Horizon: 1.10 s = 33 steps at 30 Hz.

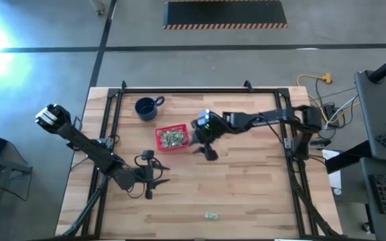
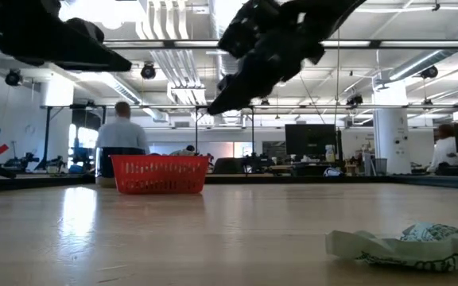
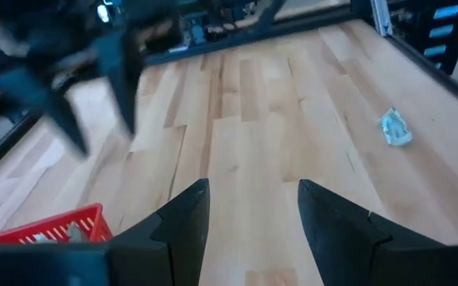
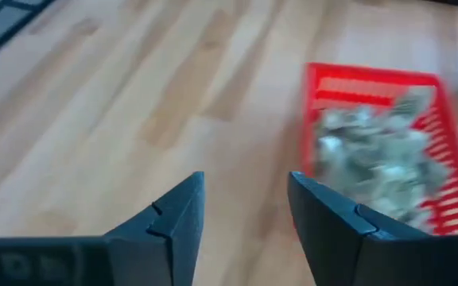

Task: Pick and place items into bin
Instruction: Put the green stevia packet into the red bin

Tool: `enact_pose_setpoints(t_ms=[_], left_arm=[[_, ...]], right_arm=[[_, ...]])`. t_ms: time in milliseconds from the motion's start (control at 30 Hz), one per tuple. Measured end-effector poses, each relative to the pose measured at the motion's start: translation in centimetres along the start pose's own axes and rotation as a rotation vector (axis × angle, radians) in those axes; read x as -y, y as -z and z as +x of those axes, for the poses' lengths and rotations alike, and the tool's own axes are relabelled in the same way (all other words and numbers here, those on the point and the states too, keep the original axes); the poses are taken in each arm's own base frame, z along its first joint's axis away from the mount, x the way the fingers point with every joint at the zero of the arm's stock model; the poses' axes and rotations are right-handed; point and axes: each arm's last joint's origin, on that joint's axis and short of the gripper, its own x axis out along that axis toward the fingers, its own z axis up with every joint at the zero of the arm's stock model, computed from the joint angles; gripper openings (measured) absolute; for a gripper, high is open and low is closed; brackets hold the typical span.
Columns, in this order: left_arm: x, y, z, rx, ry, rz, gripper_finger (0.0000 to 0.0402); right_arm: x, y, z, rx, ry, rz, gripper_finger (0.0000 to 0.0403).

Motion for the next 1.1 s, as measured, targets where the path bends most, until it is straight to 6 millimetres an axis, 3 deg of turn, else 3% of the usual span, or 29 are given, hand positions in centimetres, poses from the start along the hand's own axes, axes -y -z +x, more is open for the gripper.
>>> enact_pose_setpoints(t_ms=[267,400,667,767,1100], left_arm=[[0.9,0.4,1.2,0.012,0.003,0.01,0.0176],[1.2,0.8,1.8,0.008,0.003,0.034,0.0176],[1.4,1.3,2.2,-0.011,-0.003,0.046,0.0176],[1.3,1.3,2.1,-0.008,-0.004,0.042,0.0176],[1.3,1.1,2.0,0.006,-0.002,0.027,0.0176]], right_arm=[[-7.3,1.8,-1.8,-0.008,-0.041,0.023,0.0152],[-11.0,3.1,-1.9,0.075,-0.076,0.039,0.0146],[-17.7,6.6,0.5,0.128,-0.136,0.081,0.0144],[-19.6,6.6,1.2,0.171,-0.152,0.081,0.0144],[-23.9,7.6,5.5,0.153,-0.151,0.04,0.0145]])
